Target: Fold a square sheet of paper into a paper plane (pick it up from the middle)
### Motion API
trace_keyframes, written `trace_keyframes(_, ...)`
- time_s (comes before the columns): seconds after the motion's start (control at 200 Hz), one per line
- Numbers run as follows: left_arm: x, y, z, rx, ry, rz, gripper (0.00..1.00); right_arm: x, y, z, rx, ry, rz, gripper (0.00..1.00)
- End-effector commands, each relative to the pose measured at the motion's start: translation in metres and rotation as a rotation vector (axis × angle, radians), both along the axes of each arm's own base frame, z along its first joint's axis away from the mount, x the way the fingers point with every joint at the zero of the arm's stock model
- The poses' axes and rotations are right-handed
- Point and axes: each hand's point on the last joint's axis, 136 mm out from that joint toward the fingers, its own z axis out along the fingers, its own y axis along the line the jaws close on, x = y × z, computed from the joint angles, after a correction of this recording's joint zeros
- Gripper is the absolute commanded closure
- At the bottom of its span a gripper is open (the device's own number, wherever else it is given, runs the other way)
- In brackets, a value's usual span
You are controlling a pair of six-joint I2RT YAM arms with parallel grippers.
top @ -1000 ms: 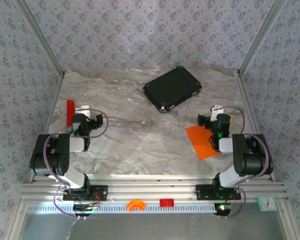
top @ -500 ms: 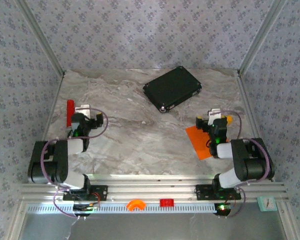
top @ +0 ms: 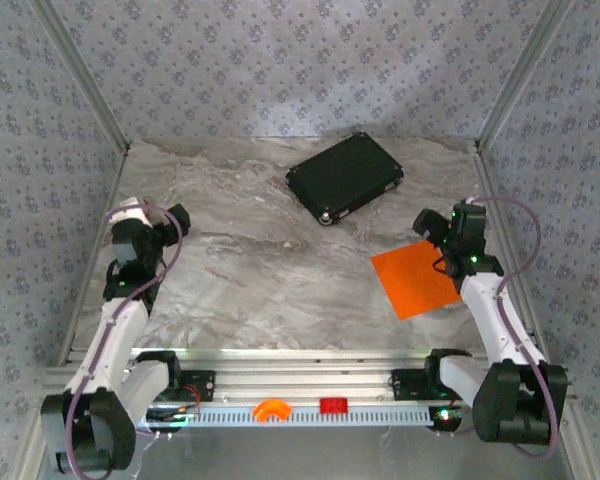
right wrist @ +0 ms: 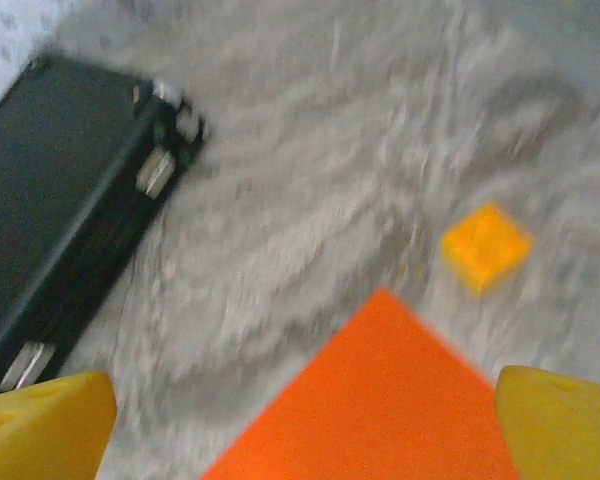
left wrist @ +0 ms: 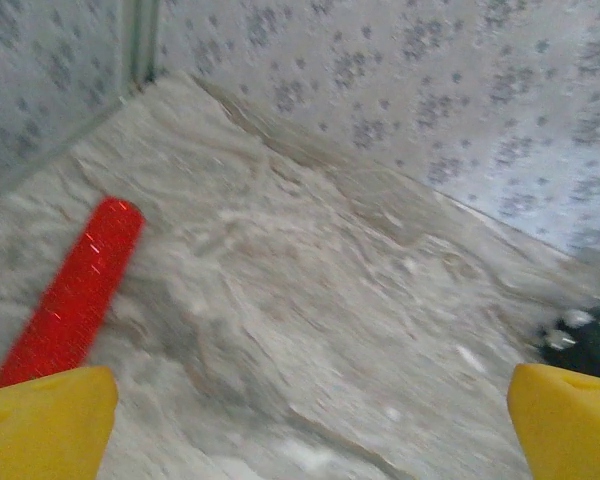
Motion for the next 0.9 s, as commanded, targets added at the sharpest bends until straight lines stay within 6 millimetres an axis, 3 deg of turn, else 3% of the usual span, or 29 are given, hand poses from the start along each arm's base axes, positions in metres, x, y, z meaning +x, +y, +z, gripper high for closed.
trace_keyframes(0.0, -0.016, -0.039, -0.014, -0.265, 0.116, -0.143, 0.0, -0.051, 0.036, -0.041, 0.278, 0.183, 0.061, 0.01)
trace_keyframes(0.14, -0.026, -0.075, -0.013, -0.394, 0.132, -0.329, 0.0, -0.077, 0.027, -0.052, 0.265, 0.211, -0.015, 0.01)
trace_keyframes(0.39, -0.046, -0.091, -0.017, -0.462, 0.142, -0.409, 0.0, -0.095, 0.048, -0.088, 0.344, 0.351, 0.037, 0.07)
trace_keyframes(0.67, -0.071, -0.097, -0.029, -0.454, 0.212, -0.444, 0.0, -0.096, 0.074, -0.109, 0.267, 0.501, 0.135, 0.07)
trace_keyframes(0.895, -0.072, -0.086, -0.03, -0.457, 0.203, -0.357, 0.0, -0.102, 0.101, -0.126, 0.221, 0.573, 0.235, 0.07)
